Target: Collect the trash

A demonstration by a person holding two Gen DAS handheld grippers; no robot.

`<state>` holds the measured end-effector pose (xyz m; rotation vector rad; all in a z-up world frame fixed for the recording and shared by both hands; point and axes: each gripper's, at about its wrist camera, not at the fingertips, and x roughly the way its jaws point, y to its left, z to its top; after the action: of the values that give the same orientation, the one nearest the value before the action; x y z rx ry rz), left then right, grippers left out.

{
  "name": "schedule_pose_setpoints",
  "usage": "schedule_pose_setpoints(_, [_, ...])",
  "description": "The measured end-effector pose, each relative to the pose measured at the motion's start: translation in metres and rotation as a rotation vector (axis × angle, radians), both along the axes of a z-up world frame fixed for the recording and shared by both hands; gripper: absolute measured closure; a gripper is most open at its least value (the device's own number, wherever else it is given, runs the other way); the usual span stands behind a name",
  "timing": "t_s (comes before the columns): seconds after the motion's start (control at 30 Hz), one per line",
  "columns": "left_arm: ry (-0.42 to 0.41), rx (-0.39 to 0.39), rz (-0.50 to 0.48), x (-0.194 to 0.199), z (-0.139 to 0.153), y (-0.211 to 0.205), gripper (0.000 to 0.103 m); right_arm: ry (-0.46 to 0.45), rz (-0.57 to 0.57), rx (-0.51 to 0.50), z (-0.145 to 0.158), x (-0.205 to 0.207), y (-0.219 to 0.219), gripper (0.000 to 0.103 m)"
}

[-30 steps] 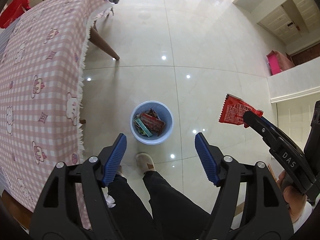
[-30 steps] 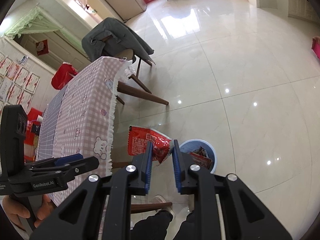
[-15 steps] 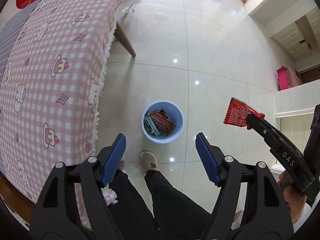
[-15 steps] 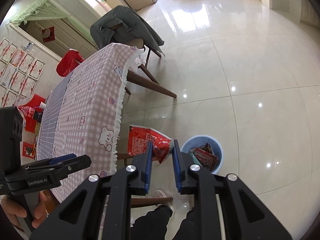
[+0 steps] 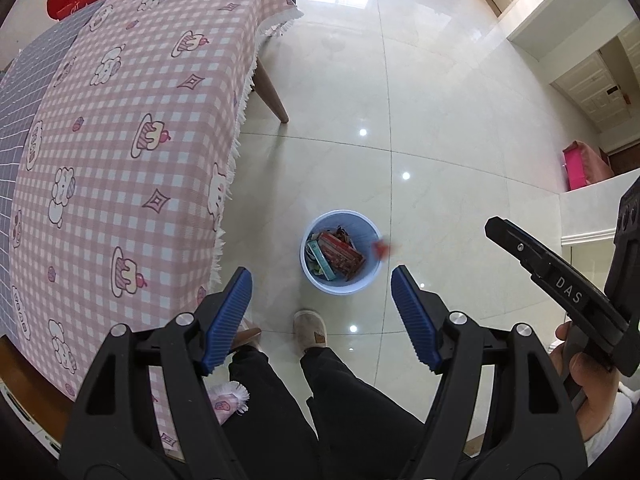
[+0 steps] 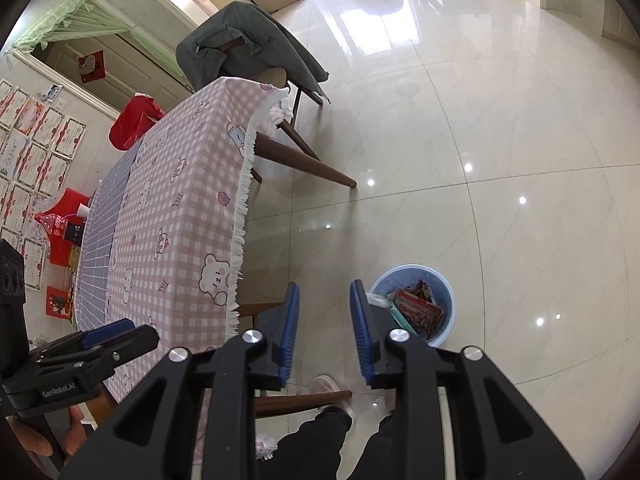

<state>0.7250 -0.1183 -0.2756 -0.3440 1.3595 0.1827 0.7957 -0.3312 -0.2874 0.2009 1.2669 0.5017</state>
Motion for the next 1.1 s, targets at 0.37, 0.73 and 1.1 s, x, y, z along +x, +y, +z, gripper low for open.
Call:
schedule_pose_setpoints(0.37, [-0.043,0.075,-0.008,-0.036,0.029,0.000,0.030,-0.048,0.059,-0.045,0.013,-0.027,0.019,0.068])
schedule_pose_setpoints(0.73, [-0.300,0.224,-0.061,-0.115,0.108,0.009,0.026,-0.297,0.039,-0.132,0.091,-0.127,0.036,0.041])
schedule_pose_setpoints(1.1, [-0.528,0.310,-0.203,-0.295,0.171,0.034,0.018,-0.493,-0.153,-0.136,0.151,-0.338,0.061,0.029])
